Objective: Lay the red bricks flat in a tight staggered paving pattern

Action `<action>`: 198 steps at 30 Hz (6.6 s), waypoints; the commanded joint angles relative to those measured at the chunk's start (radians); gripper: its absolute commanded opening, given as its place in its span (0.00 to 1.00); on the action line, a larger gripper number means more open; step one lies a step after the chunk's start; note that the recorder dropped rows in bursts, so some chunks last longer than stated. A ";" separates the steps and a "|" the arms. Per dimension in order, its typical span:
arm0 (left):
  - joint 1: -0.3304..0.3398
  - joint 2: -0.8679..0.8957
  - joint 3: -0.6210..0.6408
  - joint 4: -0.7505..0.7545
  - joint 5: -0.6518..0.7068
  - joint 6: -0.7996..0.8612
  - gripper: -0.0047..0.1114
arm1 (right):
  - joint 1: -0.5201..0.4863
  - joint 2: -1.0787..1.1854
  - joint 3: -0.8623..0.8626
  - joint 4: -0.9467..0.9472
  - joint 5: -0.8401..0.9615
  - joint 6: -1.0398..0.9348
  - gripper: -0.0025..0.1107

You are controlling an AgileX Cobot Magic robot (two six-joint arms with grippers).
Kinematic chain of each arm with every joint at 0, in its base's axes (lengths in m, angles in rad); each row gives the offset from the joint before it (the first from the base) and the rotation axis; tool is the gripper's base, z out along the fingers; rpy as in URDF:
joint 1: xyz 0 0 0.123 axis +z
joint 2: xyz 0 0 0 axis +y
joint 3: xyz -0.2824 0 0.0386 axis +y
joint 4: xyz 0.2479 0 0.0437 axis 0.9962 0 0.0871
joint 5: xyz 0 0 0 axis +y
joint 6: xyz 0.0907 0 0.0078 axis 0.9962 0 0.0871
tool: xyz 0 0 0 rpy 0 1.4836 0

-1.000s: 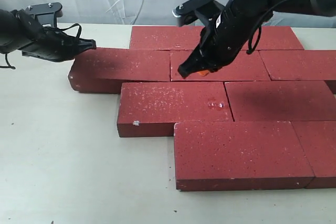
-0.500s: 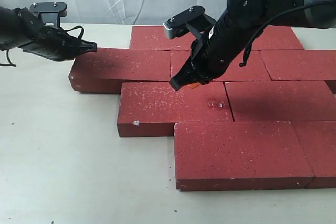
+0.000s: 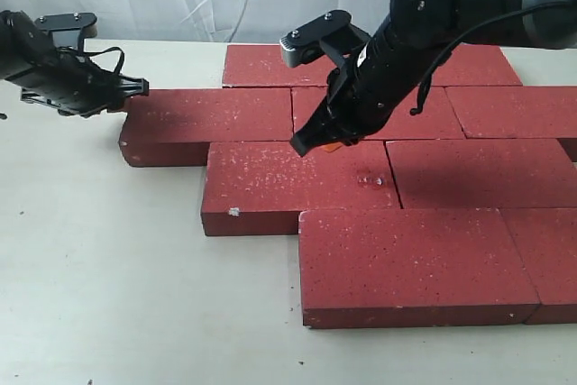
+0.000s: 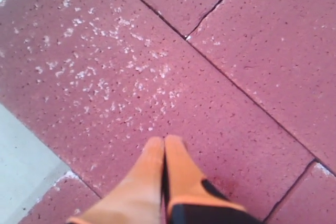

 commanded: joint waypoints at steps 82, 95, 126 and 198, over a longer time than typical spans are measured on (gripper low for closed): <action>0.119 -1.378 0.574 0.058 0.190 -0.050 0.04 | -0.502 -1.111 0.471 -0.079 -0.210 0.190 0.01; 0.119 -1.378 0.574 0.063 0.186 -0.050 0.04 | -0.502 -1.111 0.471 -0.079 -0.210 0.190 0.01; 0.119 -1.890 1.056 0.447 -0.018 -0.346 0.04 | -0.502 -1.111 0.471 -0.071 -0.211 0.192 0.01; 0.119 -2.070 1.257 0.447 -0.009 -0.338 0.04 | -0.502 -1.581 0.863 -0.204 -0.361 0.370 0.01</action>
